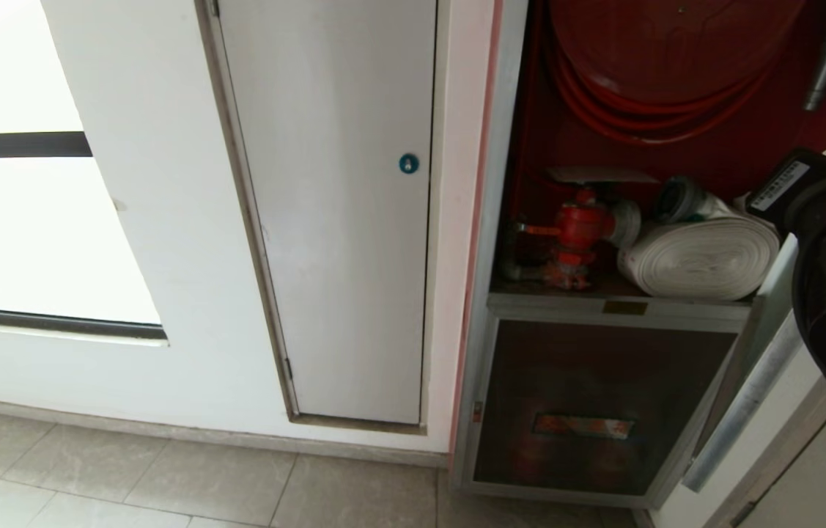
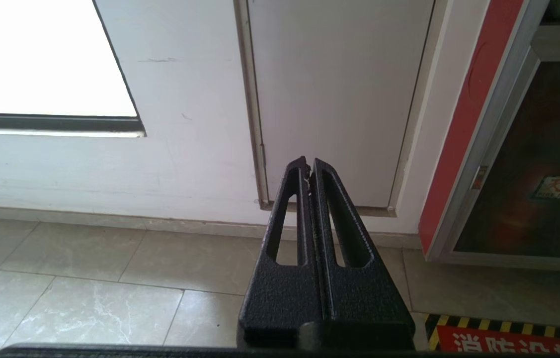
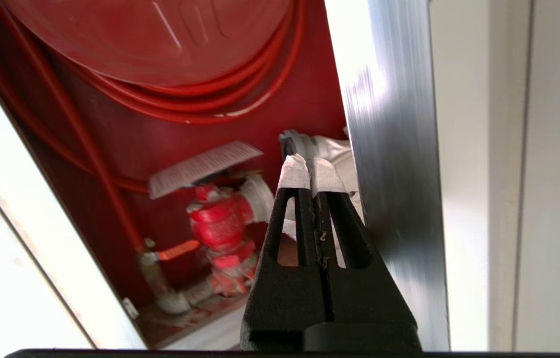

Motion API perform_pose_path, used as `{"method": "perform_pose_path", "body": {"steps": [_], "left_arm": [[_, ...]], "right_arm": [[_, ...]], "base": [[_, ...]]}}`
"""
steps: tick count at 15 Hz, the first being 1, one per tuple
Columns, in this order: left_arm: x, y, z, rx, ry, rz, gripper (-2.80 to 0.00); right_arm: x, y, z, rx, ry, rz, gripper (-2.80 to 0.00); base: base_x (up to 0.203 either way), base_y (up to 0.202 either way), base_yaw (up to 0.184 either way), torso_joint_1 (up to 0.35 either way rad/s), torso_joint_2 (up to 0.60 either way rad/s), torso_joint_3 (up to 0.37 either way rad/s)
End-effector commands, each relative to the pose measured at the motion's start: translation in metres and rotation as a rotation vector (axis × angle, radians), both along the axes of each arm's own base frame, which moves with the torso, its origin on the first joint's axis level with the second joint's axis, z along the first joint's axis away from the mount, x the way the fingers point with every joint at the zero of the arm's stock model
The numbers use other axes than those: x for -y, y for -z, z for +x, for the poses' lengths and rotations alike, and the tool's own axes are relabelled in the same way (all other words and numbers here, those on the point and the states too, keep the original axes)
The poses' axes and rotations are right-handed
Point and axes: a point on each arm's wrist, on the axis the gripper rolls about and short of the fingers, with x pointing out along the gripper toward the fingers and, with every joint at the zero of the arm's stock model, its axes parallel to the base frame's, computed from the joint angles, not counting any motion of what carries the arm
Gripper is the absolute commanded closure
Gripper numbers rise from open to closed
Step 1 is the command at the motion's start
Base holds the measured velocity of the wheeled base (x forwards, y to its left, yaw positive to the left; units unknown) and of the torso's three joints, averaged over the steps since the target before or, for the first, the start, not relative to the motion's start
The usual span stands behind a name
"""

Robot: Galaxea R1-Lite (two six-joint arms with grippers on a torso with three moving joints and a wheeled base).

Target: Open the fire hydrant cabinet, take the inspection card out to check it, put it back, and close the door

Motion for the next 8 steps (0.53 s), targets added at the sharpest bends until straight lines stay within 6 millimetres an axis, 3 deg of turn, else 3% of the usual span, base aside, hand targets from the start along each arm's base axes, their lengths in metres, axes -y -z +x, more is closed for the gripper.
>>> {"method": "perform_pose_path", "body": {"steps": [1, 8], "left_arm": [[0.000, 0.002, 0.001, -0.007, 0.001, 0.000, 0.00], [0.000, 0.002, 0.001, -0.006, 0.001, 0.000, 0.00]], "right_arm": [[0.007, 0.000, -0.014, 0.007, 0.008, 0.009, 0.00], [0.033, 0.004, -0.022, -0.020, 0.084, -0.022, 0.00]], "base": [[0.000, 0.000, 0.000, 0.000, 0.00, 0.000], [0.000, 0.000, 0.000, 0.000, 0.00, 0.000]]}}
